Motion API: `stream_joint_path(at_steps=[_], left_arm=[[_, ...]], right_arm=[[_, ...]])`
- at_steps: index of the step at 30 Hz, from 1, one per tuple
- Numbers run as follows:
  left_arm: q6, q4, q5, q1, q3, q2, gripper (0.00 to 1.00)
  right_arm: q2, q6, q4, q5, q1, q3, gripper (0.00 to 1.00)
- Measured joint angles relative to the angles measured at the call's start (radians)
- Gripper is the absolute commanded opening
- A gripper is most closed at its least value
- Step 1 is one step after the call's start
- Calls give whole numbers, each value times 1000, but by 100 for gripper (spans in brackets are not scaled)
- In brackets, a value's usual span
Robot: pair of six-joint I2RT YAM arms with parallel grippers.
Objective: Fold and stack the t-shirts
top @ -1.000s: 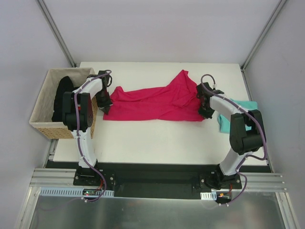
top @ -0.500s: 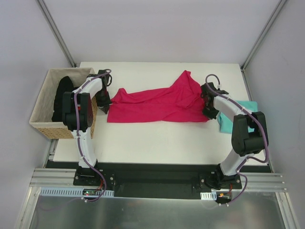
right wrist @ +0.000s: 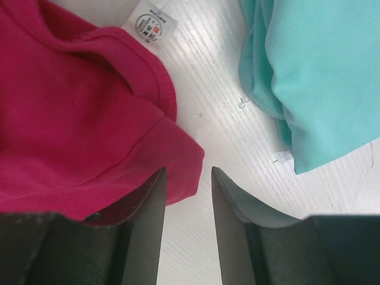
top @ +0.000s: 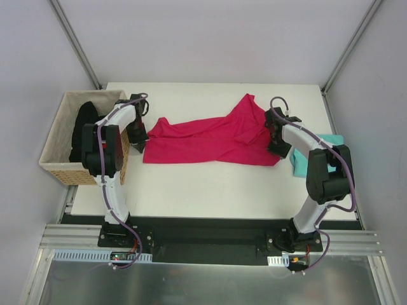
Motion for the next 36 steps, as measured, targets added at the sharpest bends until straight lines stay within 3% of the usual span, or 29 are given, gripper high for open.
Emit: stream_joint_path(at_steps=[18, 24, 36], left_arm=[[-10, 12, 1, -27, -136, -98, 13], [-25, 17, 1, -50, -152, -116, 14], [-50, 19, 0, -55, -184, -190, 14]], right_arm=[[-69, -7, -26, 39, 127, 6, 38], [-69, -11, -25, 25, 134, -14, 51], [-69, -23, -14, -10, 137, -26, 51]])
